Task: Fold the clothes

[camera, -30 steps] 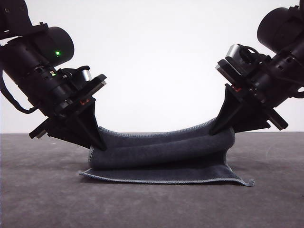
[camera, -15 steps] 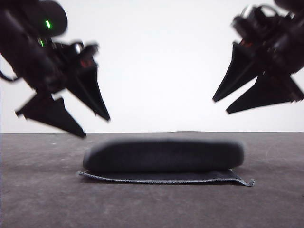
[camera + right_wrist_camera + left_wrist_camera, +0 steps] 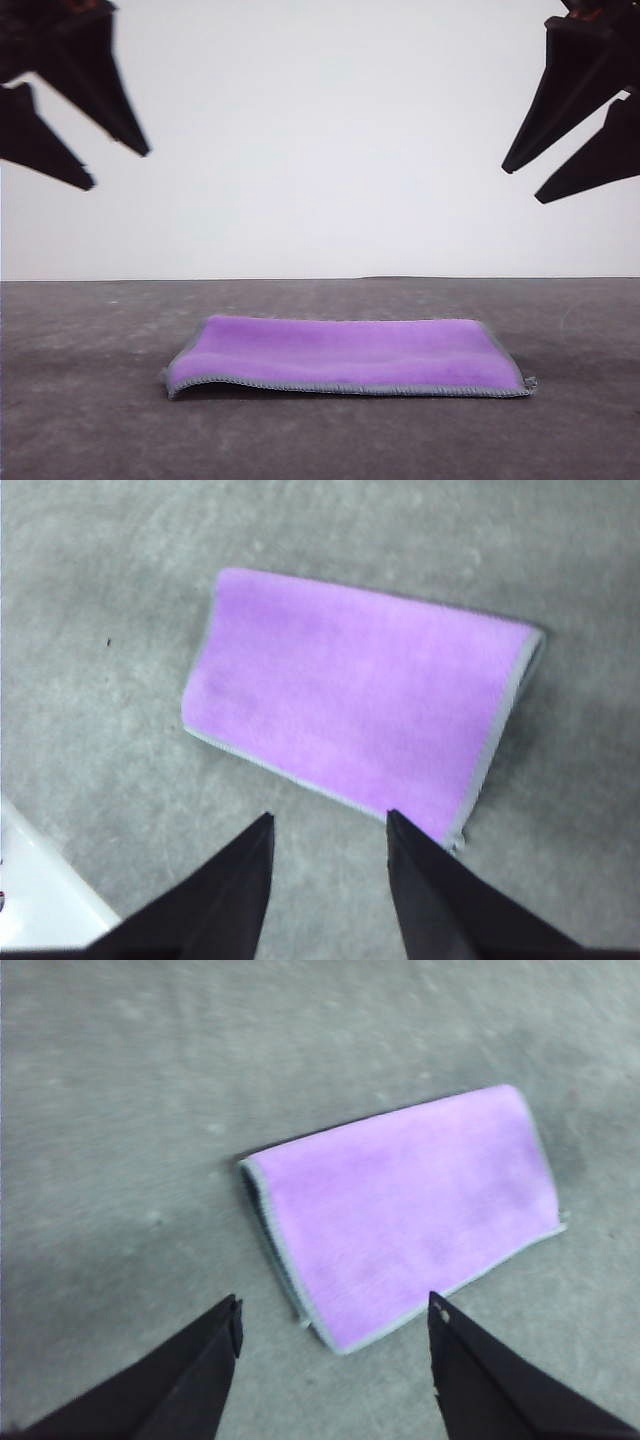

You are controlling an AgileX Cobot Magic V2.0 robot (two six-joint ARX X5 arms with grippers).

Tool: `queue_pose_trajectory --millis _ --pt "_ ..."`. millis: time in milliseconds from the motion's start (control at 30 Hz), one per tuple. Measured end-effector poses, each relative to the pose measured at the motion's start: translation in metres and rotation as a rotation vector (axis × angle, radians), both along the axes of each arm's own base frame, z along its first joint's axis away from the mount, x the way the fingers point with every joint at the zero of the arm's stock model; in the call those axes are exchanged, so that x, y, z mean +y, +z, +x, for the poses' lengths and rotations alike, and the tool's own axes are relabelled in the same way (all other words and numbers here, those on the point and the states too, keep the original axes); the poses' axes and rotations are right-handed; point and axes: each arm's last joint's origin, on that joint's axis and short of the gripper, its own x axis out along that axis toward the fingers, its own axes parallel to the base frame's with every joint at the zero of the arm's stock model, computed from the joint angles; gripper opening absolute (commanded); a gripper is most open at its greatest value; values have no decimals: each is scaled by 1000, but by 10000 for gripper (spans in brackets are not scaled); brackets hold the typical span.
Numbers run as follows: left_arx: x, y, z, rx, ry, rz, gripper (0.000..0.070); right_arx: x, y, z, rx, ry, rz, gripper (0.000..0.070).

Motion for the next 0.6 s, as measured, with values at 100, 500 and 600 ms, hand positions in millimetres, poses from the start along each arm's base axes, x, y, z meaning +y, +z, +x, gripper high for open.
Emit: queue_pose_trajectory --millis 100,500,600 --pt "8 -11 -18 -24 14 -10 353 0 -1 -1 35 -15 2 226" --pt "17 -12 -40 -93 19 -45 353 -1 -32 24 204 -120 -45 227" --pt "17 -12 -40 -94 19 -45 353 1 -48 39 224 -119 -57 227"
